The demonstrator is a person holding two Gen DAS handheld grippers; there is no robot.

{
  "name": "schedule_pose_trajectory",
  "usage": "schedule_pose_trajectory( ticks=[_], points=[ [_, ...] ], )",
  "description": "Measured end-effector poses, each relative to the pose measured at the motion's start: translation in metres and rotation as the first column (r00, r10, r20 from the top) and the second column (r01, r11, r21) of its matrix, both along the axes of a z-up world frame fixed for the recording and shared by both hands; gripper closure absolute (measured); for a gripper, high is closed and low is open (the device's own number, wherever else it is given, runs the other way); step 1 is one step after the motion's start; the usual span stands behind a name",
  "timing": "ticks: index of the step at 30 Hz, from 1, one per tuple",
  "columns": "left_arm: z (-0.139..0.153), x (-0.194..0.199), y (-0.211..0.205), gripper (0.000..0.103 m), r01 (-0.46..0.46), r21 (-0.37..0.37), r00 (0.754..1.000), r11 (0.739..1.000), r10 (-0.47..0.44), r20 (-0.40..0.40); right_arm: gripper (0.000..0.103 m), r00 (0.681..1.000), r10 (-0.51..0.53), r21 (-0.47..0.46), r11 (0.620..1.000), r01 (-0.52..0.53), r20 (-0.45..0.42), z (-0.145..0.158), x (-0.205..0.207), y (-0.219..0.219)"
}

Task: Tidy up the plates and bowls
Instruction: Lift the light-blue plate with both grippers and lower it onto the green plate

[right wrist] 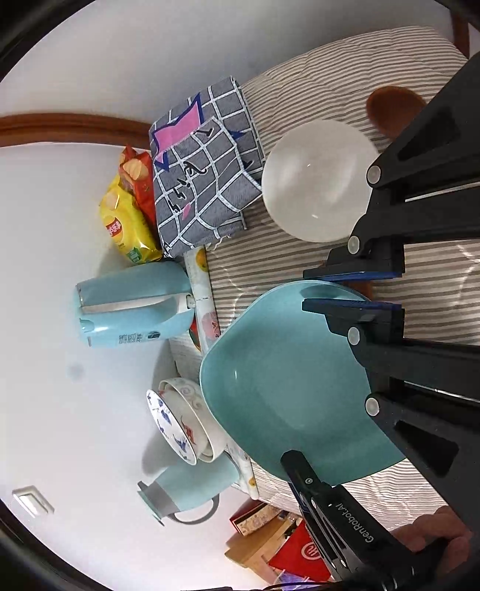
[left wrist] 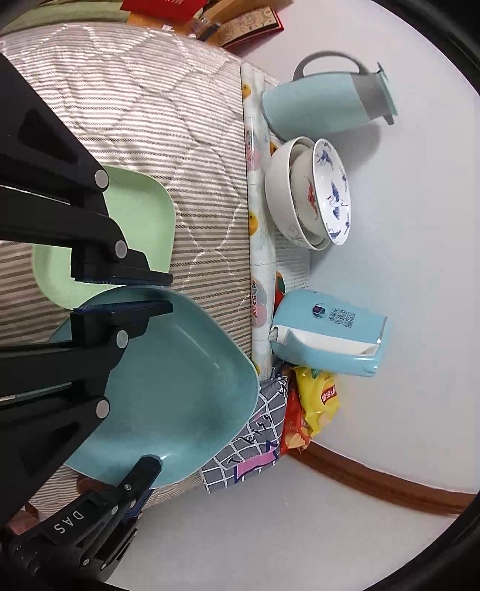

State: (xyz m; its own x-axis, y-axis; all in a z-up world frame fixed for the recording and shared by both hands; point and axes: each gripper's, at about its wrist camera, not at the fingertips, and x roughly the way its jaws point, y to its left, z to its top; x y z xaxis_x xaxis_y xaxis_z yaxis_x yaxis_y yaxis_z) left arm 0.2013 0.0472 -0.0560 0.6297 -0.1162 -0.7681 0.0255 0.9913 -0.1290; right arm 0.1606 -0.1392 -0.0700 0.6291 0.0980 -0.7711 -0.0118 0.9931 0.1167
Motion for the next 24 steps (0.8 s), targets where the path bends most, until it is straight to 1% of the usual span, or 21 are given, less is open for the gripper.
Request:
schedule_pose_trajectory(
  ticks=[2, 11, 24],
  points=[
    [0.004, -0.007, 0.002, 0.095, -0.006, 0.006, 1.0, 1.0, 0.006, 0.01, 0.094, 1.0, 0.004, 0.002, 1.0, -0.004, 0.004, 0.003, -0.008, 0.002],
    [0.015, -0.034, 0.016, 0.095, -0.025, -0.015, 0.999, 1.0, 0.025, 0.033, 0.094, 1.0, 0.023, 0.008, 1.0, -0.023, 0.014, 0.01, -0.033, 0.013],
    [0.008, -0.054, 0.036, 0.095, -0.057, -0.006, 0.998, 0.998, 0.057, 0.025, 0.094, 0.999, 0.052, 0.018, 0.998, -0.053, 0.015, 0.004, -0.049, 0.034]
  ],
)
